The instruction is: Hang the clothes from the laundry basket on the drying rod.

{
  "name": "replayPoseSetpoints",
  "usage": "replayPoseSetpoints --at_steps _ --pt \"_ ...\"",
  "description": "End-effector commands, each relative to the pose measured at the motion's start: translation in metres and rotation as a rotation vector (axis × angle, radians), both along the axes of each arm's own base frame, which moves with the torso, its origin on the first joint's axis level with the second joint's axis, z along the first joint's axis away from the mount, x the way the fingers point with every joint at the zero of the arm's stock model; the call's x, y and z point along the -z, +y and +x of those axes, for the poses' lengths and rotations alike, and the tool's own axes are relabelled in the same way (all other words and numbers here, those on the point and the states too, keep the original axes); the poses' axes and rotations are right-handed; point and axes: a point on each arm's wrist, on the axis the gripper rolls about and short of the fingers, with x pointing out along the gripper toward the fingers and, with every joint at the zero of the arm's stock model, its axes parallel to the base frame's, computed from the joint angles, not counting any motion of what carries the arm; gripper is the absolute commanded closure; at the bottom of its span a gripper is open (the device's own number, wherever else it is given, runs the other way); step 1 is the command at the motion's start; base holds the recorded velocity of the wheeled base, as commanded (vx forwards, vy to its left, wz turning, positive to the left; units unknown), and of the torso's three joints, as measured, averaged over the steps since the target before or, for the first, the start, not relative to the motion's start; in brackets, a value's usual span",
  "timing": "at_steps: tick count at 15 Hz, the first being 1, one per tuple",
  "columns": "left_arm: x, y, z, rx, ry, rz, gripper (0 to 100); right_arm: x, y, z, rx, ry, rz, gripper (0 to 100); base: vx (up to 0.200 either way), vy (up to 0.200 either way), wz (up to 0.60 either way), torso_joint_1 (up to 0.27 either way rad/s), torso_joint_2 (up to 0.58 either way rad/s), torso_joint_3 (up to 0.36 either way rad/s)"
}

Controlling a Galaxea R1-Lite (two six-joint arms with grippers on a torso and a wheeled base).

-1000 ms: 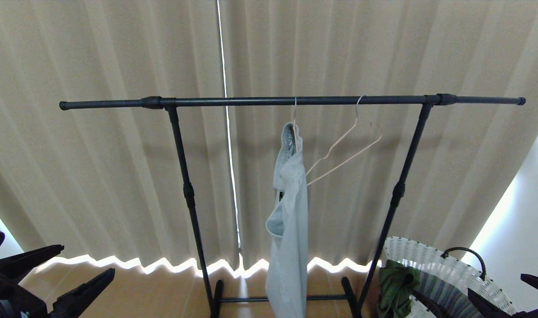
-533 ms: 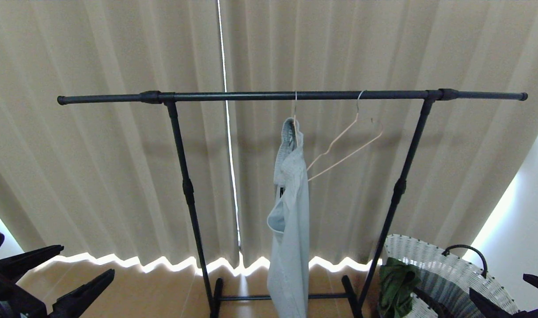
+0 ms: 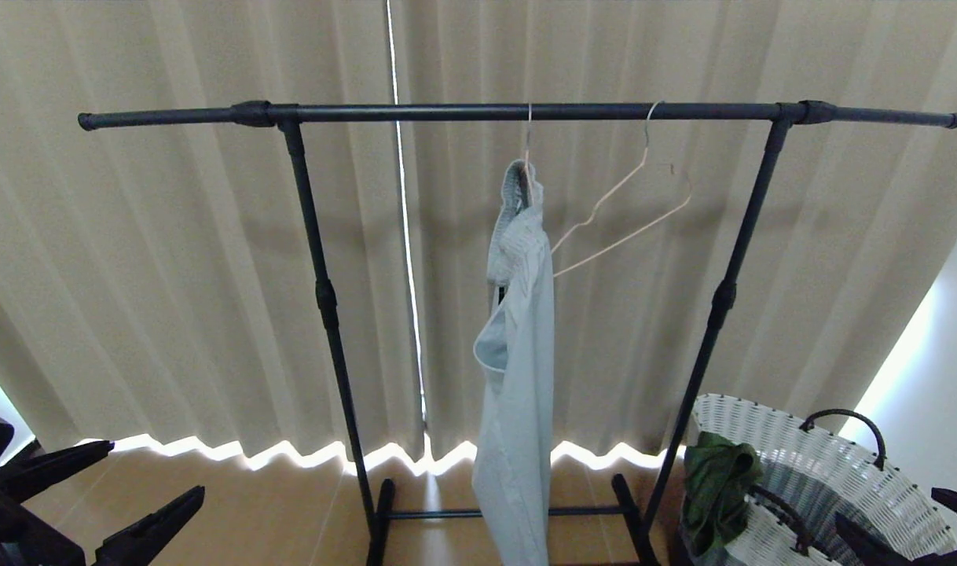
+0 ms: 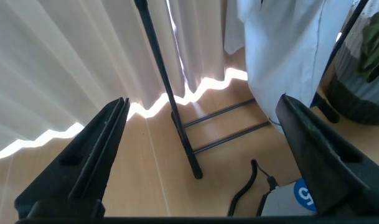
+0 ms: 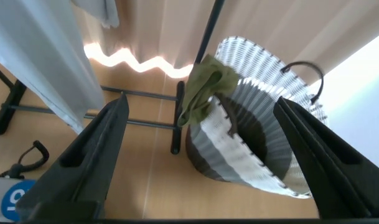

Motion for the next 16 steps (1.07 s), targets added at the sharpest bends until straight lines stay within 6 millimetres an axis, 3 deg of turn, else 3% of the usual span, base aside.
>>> replayPoseSetpoints --at_steps 1,12,16 --pt "0.000 0.000 0.000 0.001 0.000 -0.001 0 0.000 0.000 0.000 -0.001 0.000 0.000 0 0.000 0.000 0.00 -0.173 0.48 0.286" --pt "-0.002 0.000 0.001 0.001 -0.027 -0.003 0 -0.005 0.000 -0.004 -0.006 -0.018 0.004 0 0.000 0.000 0.00 -0.132 0.46 0.325" --pt "-0.003 0.000 0.001 0.001 -0.044 -0.004 0 -0.011 0.000 0.001 -0.011 -0.036 0.012 0 0.000 0.000 0.00 -0.030 0.16 0.115"
